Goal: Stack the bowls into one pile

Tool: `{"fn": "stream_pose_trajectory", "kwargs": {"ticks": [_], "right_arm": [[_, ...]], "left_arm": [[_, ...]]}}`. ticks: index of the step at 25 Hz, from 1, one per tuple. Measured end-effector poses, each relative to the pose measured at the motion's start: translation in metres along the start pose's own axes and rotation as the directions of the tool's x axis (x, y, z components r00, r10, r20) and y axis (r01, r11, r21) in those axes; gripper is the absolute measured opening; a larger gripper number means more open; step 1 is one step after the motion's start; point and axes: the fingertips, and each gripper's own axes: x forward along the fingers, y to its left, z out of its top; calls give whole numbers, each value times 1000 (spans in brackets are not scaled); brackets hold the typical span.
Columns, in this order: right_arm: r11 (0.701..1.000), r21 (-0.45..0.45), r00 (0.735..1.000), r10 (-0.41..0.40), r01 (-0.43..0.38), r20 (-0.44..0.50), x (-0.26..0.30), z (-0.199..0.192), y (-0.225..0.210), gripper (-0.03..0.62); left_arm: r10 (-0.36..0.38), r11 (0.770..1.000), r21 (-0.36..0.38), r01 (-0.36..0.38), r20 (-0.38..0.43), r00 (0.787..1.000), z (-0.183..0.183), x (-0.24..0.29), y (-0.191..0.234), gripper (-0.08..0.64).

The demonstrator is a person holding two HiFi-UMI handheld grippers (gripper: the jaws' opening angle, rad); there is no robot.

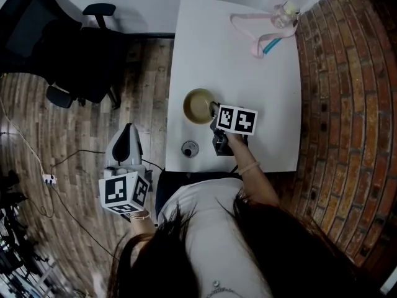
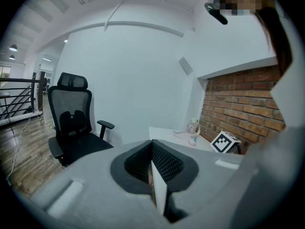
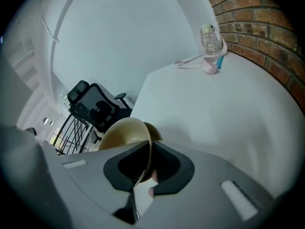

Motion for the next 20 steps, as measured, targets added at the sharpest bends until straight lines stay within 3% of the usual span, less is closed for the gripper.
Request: {"fn": "stream_pose_trajectory", "kwargs": {"ticks": [20], "right_arm": [[1000,16,1000,3,-4,22,-2,5,-1,61]], "left_arm": [[-37,999,22,38,-3,999,6,9,-6,-2]]}}
